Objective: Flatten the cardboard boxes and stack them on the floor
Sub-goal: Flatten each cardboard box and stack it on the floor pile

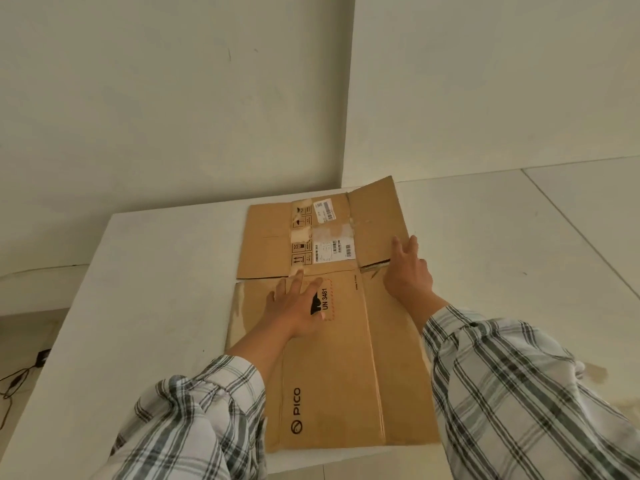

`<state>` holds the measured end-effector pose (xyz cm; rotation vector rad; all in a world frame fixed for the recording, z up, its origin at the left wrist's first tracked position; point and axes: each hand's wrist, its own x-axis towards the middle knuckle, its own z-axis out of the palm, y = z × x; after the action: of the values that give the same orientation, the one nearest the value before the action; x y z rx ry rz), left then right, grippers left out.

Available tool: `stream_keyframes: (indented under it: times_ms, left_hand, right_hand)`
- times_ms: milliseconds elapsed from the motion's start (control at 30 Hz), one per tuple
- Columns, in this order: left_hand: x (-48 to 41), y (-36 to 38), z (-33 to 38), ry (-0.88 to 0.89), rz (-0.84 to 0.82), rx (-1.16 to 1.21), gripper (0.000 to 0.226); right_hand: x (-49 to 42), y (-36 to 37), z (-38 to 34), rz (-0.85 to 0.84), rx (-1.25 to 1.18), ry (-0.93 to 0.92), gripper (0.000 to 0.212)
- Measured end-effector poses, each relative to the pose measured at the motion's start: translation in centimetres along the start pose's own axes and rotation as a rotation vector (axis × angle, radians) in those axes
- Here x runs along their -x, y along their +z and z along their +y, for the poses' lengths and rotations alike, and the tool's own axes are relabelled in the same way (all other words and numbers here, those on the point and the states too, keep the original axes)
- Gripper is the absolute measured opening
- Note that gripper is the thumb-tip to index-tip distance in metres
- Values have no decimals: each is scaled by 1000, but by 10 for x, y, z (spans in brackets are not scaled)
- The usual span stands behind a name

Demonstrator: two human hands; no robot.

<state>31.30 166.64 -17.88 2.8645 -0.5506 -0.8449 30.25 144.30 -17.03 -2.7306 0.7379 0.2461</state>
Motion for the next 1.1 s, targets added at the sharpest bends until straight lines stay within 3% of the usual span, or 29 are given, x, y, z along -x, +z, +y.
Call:
stream_keyframes:
  times_ms: [100,233,367,867,1100]
  left_hand:
    - [-25,0,-4,-1,-1,1,71]
    - [-51,-3,-12,-50,-28,54,75]
    - [-66,1,-22,-92,-72,48,82]
    - [-60,17,-12,-139,47,36,74]
    - [0,69,-3,-183,172,98,75]
  right_hand:
    - [-11,18,-5,-31,178,-98,64]
    - [-22,47,-24,-81,52,-247,60]
    - [-31,70,-29,-136,93,-169,76]
    - [-33,79,-30,-165,178,-166,72]
    - [55,97,-7,-98,45,-214,63]
